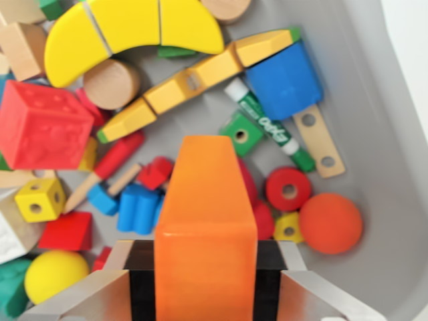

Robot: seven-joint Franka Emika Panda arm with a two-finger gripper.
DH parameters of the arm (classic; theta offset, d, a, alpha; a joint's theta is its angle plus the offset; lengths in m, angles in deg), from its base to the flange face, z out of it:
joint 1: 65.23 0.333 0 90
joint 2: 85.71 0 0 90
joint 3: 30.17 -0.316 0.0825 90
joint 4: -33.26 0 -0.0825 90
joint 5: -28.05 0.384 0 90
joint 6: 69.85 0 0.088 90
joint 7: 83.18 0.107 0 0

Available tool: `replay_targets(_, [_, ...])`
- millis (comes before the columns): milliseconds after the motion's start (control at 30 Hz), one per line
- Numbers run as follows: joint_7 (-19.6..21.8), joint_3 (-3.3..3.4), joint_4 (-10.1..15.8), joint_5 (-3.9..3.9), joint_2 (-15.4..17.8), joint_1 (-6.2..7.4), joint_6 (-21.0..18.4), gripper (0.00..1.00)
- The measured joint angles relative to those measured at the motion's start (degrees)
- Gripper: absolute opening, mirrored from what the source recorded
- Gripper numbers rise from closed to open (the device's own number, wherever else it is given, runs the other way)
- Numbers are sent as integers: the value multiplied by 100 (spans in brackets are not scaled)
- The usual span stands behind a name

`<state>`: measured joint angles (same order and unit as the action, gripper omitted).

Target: Pick an object from the bin

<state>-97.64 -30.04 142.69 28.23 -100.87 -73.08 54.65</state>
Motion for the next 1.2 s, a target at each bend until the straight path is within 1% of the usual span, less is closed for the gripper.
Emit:
replay_targets(267, [0,0,-228,0,210,0,-430,0])
replay_targets(667, [0,0,-565,0,376,0,-940,0])
replay_targets(967, [0,0,-773,0,455,0,-1225,0])
replay_targets(1200, [0,0,-885,0,477,0,-1358,0])
